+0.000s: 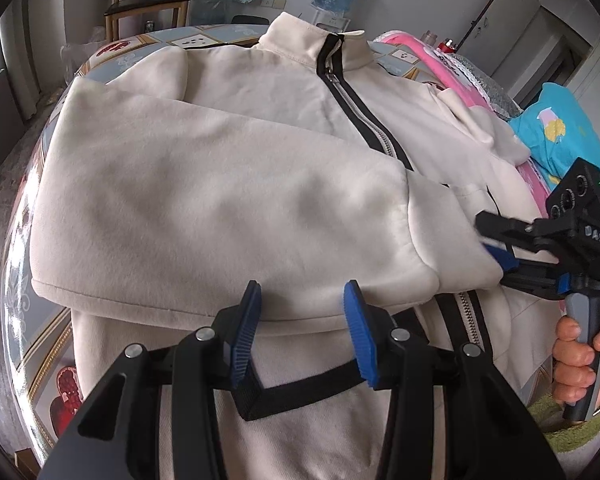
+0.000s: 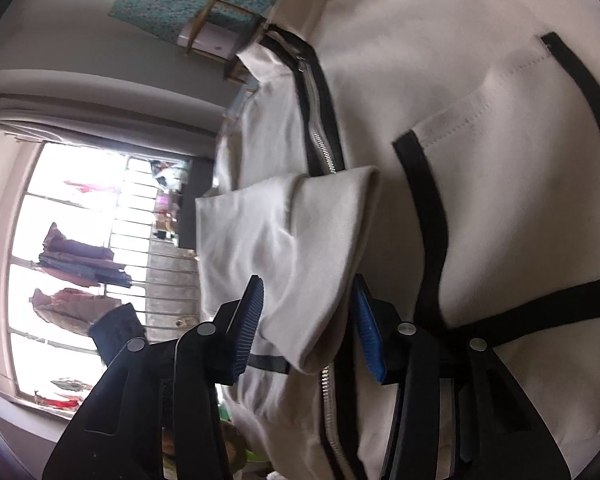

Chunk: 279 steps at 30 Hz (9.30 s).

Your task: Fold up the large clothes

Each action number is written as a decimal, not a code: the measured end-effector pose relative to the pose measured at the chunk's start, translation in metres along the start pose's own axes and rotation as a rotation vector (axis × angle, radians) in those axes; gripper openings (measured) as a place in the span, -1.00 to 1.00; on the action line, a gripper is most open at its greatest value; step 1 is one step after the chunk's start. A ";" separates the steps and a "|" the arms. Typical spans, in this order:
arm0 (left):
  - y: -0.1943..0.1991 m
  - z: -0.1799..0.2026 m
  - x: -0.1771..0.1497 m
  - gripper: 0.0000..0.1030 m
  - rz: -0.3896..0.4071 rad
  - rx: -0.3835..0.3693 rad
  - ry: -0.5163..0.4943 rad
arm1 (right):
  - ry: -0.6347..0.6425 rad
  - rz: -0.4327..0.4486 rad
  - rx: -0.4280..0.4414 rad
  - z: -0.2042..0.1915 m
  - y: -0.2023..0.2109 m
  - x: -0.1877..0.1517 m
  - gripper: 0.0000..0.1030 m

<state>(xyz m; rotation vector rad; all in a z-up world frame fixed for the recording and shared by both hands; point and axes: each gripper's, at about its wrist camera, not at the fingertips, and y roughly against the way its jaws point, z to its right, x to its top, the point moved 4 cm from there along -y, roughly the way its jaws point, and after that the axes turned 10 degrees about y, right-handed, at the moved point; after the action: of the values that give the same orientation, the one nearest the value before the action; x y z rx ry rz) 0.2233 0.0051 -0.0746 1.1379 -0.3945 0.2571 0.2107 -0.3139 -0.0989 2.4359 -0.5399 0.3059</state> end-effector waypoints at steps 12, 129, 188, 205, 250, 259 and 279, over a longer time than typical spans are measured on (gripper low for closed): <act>0.003 -0.002 -0.001 -0.20 0.013 -0.026 0.017 | 0.091 -0.029 -0.086 -0.007 -0.017 -0.002 -0.88; 0.020 -0.111 0.091 -0.38 0.011 0.052 0.187 | 0.338 -0.025 -0.659 0.057 0.023 0.154 -0.49; 0.073 -0.064 0.061 0.00 0.139 0.227 -0.036 | 0.522 0.090 -0.731 -0.001 0.037 0.125 0.09; -0.024 -0.019 0.130 0.47 0.066 0.254 0.005 | 0.613 -0.004 -0.782 -0.003 0.012 0.111 0.49; -0.065 -0.022 0.129 0.61 0.002 0.329 0.033 | -0.434 0.541 -0.573 0.278 0.333 0.234 -0.30; -0.066 -0.021 0.128 0.61 0.002 0.344 0.016 | -0.266 0.539 -0.730 0.254 0.330 0.241 -0.91; -0.044 -0.023 0.123 0.51 0.018 0.222 0.055 | 0.413 0.626 -0.714 -0.063 0.302 0.253 -0.92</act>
<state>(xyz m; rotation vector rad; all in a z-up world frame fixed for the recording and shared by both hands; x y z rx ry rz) 0.3559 0.0088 -0.0663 1.3427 -0.3336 0.3538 0.2948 -0.5712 0.1938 1.4241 -1.0056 0.7113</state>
